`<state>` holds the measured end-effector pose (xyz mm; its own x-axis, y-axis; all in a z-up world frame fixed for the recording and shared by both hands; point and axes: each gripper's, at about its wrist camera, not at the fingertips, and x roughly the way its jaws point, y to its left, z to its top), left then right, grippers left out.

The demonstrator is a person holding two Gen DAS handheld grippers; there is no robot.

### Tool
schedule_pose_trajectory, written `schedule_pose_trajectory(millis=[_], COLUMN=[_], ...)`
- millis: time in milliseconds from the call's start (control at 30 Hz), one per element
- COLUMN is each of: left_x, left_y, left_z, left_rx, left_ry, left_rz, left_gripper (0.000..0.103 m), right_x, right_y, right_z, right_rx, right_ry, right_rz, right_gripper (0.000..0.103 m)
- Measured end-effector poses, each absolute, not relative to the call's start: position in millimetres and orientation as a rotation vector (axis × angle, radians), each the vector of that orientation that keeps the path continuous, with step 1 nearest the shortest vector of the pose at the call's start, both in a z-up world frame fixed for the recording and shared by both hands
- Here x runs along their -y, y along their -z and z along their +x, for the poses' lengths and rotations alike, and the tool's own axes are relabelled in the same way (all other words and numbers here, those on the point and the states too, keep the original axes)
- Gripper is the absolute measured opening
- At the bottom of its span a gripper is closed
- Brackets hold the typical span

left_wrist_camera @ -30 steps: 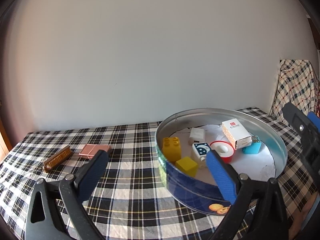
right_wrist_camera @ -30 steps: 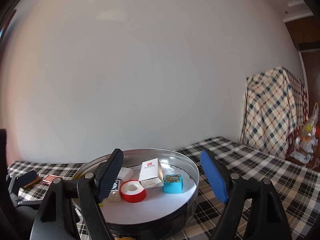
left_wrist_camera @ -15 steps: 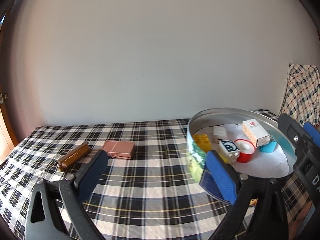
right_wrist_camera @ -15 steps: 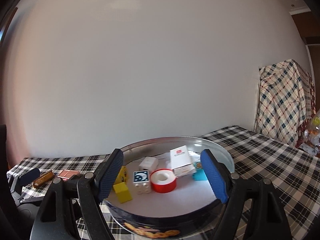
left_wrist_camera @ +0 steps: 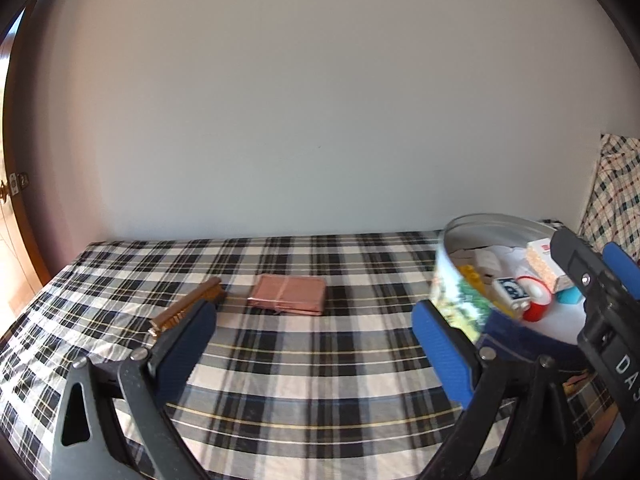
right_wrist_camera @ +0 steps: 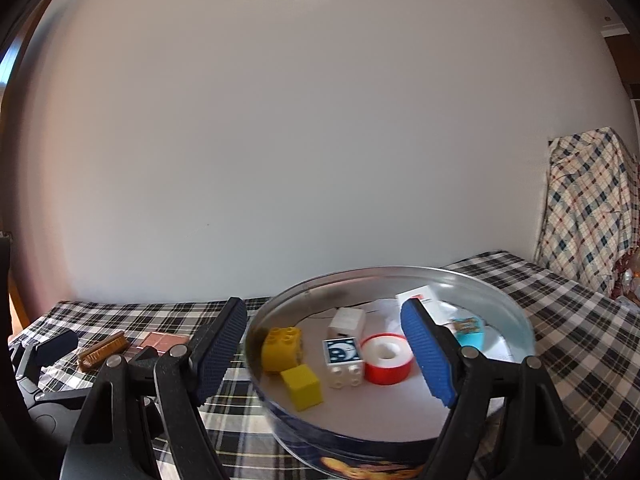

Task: Organize rigid objects
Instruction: 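Withdraw both tools from the tin toward the brush and copper bar, then grasp the brown brush with the left tool while the right tool grasps the copper bar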

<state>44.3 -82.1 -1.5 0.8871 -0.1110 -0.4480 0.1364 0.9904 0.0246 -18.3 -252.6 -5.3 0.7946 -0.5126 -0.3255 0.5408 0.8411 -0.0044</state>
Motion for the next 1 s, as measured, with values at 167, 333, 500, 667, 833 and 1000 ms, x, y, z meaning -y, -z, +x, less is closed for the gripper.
schedule_pose_trajectory(millis=[167, 333, 500, 667, 833, 1000], left_x=[57.8, 32.0, 6.0, -12.8, -21.5, -29.3], left_y=[3.4, 5.7, 9.5, 13.1, 23.0, 31.2], left_z=[55.4, 66.0, 79.9, 93.6, 115.9, 139.1], left_rx=[-0.485, -0.515, -0.565, -0.605, -0.689, -0.758], left_ry=[0.1, 0.097, 0.084, 0.059, 0.074, 0.08], left_rz=[0.04, 0.026, 0.024, 0.028, 0.063, 0.056], left_gripper=[0.1, 0.1, 0.1, 0.1, 0.1, 0.1], right_x=[237.4, 224.9, 210.1, 199.5, 192.0, 188.6], right_y=[8.6, 12.7, 19.2, 23.6, 29.6, 39.4], right_z=[1.1, 19.8, 41.6, 62.1, 88.4, 109.7], right_rx=[-0.339, -0.36, -0.399, -0.418, -0.481, -0.55], right_ry=[0.535, 0.496, 0.459, 0.415, 0.385, 0.35], right_rz=[0.073, 0.072, 0.048, 0.051, 0.063, 0.086], right_gripper=[0.081, 0.081, 0.081, 0.081, 0.081, 0.081])
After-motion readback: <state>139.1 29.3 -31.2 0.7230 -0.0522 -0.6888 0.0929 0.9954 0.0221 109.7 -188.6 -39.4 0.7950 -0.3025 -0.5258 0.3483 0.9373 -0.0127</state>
